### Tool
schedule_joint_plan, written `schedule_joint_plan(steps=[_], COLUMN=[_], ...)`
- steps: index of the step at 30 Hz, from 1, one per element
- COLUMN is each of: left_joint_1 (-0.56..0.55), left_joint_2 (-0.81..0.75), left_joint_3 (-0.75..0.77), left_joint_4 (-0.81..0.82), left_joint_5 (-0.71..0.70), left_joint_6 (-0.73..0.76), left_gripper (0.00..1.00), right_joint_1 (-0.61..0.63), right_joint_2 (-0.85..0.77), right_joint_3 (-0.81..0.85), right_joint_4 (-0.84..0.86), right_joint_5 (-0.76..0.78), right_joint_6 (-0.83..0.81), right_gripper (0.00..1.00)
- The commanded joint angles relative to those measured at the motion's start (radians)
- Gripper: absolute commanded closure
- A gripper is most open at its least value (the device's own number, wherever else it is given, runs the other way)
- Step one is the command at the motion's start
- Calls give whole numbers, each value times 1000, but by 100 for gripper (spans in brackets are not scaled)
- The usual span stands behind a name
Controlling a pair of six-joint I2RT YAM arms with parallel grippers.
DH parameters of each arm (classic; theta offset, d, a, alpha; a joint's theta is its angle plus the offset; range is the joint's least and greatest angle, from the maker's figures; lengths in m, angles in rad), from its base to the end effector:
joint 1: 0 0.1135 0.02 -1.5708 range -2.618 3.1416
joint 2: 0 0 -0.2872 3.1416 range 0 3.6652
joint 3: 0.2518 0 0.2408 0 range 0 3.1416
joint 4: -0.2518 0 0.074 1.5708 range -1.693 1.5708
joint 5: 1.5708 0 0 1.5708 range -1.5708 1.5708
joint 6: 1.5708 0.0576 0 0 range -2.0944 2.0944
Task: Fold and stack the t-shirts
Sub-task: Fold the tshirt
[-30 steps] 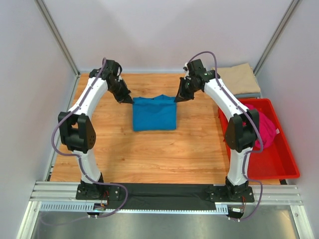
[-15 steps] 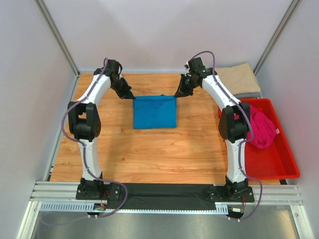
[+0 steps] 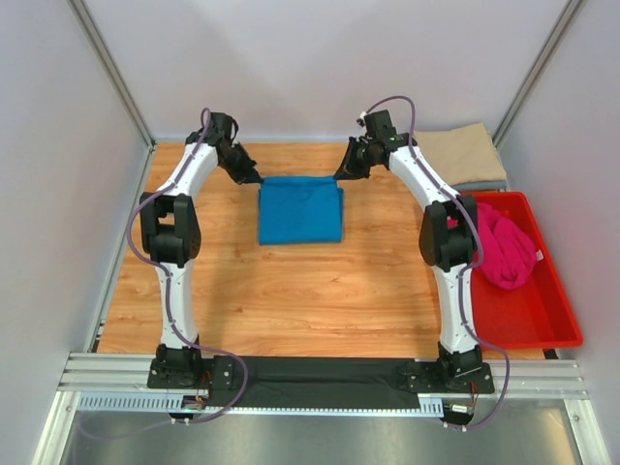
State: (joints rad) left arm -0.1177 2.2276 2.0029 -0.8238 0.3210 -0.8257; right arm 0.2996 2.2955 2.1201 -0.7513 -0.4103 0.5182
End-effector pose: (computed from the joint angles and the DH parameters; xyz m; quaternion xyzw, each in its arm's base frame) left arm 0.4947 -0.0768 0.2360 -0.2919 0.9088 -0.2534 0.1569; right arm 0.4964 0.1774 0.2455 0.0372 0.9302 0.3005 0.2075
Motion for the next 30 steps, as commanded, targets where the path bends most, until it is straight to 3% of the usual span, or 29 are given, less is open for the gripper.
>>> schedule_joint_plan(steps=[1,3,5,6,7,8,9,11,13,17,20,21,22,28,30], left_joint_1=[13,13,18,26,27,27,27,32,36,36,33,30,29,6,-2], left_joint_2=[65,118,167,179,185,187,184,150,94,-77,-115,-121,-125,-106,-66], left_joint_3=[88,108,143,157,166,174,192,235,168,-48,-174,-203,-246,-299,-283], left_joint_4=[97,148,175,183,210,239,235,123,62,107,123,144,156,307,333], left_joint_5=[-10,-10,-4,-3,33,59,65,27,-11,0,30,42,55,181,181], left_joint_6=[-9,-9,-1,0,16,40,66,118,148,175,204,224,235,307,316], left_gripper=[100,100,89,79,50,30,25,24,24,26,31,35,49,64,64], right_joint_1=[-8,-11,-17,-20,-25,-31,-36,-39,-39,-39,-34,-33,-34,-19,-5], right_joint_2=[61,111,157,166,173,170,142,101,24,-53,-50,-47,-45,-24,1], right_joint_3=[52,61,89,95,98,90,63,17,-54,-150,-167,-172,-181,-264,-273], right_joint_4=[151,187,226,237,248,251,259,260,225,198,150,141,139,216,222], right_joint_5=[10,5,8,10,16,28,22,4,-1,-56,-71,-73,-74,16,79], right_joint_6=[37,49,55,62,69,74,80,68,30,-10,-50,-56,-61,-83,-76], right_gripper=[94,93,87,84,77,73,70,58,48,44,39,39,37,36,35])
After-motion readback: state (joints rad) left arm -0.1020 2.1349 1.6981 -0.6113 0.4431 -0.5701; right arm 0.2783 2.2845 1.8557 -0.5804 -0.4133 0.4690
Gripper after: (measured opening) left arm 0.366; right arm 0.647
